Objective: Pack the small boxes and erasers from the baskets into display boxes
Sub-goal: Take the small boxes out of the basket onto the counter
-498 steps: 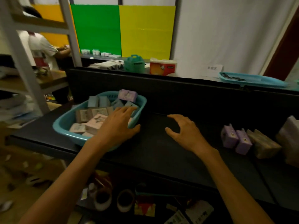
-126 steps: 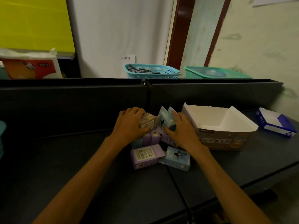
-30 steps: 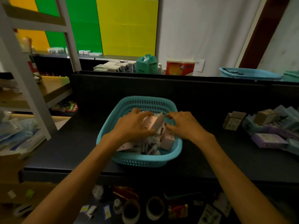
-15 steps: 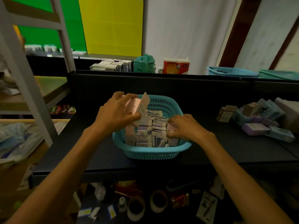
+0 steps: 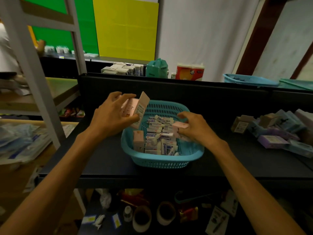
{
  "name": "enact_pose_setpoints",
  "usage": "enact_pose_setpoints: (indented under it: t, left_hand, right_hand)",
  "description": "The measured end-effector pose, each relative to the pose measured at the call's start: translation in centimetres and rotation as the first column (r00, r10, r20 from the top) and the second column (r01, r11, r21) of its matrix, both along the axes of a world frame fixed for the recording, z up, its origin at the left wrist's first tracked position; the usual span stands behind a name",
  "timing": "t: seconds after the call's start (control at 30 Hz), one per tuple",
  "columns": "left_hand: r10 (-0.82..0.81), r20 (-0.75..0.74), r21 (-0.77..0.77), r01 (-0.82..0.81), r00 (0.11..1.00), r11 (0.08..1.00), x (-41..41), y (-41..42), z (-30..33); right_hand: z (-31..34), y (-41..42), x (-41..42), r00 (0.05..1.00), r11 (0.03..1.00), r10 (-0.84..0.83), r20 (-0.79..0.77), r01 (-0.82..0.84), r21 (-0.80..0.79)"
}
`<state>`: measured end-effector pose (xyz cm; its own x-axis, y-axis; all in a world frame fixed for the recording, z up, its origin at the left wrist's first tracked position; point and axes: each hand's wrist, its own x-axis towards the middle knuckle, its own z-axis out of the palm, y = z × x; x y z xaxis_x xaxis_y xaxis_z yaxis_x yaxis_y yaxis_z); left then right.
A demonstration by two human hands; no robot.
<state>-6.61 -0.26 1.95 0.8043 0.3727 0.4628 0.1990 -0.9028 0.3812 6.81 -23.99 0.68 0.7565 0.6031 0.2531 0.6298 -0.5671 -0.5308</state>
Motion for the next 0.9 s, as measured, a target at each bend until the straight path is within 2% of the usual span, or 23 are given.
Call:
enact_pose_setpoints:
  t: [0.2, 0.3, 0.43, 0.53, 0.63, 0.8, 0.9]
  left_hand:
    - [0.039, -0.004, 0.0, -0.039, 0.999, 0.999, -1.6, 1.6, -0.5]
    - [0.051, -0.012, 0.009, -0.051, 0.999, 0.999, -2.2, 2.2, -0.8]
    - [0.048, -0.017, -0.016, -0.048, 0.999, 0.999, -3.0, 3.1, -1.7]
    - [0.039, -0.014, -0.031, -0.039, 0.999, 0.999, -3.5, 3.3, -2.1]
    - [0.016, -0.004, -0.054, -0.016, 1.0, 0.998, -3.8, 3.4, -2.4]
    - [-0.02, -0.011, -0.084, 0.019, 1.0, 0.996, -4.4, 3.8, -3.1]
    - [-0.032, -0.019, -0.096, 0.03, 0.999, 0.995, -4.7, 4.0, -3.4]
  right_hand:
    - [0.4, 3.9, -2.2, 0.99, 0.988, 0.008, 0.141, -0.029, 0.15]
    - [-0.1, 5.7, -3.7, 0.988, 0.98, 0.026, 0.152, -0.056, 0.192]
    - [-1.8, 7.3, -4.9, 0.992, 0.991, 0.126, -0.025, -0.125, 0.038]
    - [-2.3, 7.6, -4.9, 0.979, 0.968, 0.187, -0.086, -0.198, -0.154]
    - [-2.4, 7.8, -5.3, 0.965, 0.924, 0.24, -0.106, -0.261, -0.279]
    - [-2.2, 8.2, -5.5, 0.961, 0.888, 0.242, -0.136, -0.276, -0.367]
    - [-2.6, 8.9, -5.5, 0.97, 0.903, 0.222, -0.104, -0.244, -0.354]
